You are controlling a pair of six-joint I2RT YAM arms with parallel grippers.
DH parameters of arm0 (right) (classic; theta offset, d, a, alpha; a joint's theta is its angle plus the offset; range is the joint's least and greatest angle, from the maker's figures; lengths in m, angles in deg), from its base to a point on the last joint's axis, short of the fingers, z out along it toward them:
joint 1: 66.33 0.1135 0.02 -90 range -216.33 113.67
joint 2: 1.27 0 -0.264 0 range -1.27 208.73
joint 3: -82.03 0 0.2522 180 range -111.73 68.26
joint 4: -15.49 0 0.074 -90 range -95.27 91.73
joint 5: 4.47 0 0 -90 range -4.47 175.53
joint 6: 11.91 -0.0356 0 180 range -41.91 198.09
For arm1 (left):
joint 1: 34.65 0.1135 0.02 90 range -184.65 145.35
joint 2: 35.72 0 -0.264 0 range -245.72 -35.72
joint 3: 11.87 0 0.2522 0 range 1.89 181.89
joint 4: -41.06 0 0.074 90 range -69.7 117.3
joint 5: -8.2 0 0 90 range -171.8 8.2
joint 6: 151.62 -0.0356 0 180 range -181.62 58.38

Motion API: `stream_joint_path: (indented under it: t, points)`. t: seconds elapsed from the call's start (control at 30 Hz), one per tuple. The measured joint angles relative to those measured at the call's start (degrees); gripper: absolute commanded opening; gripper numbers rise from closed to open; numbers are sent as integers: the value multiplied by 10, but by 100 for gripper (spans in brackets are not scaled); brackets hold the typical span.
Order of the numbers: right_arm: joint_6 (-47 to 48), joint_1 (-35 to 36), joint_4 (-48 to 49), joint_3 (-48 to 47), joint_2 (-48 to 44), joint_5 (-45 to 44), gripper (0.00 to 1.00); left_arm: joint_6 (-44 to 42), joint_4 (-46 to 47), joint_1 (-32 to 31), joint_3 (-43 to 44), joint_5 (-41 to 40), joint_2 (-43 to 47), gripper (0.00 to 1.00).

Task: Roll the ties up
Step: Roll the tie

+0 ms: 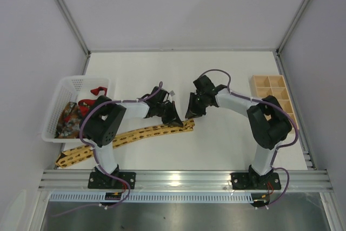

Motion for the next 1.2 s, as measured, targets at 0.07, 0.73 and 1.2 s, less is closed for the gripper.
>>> stream_joint_path:
  t: [0.07, 0.73, 1.2]
  points:
    - [13, 12, -55, -39, -15, -63, 28, 0, 0, 0, 0, 0, 0, 0]
    - [-201, 6, -101, -12, -117, -85, 100, -1, 7, 0, 2, 7, -6, 1]
    - [-546, 44, -194, -54, -82, -159, 100, -5, 16, 0, 1, 8, -7, 0]
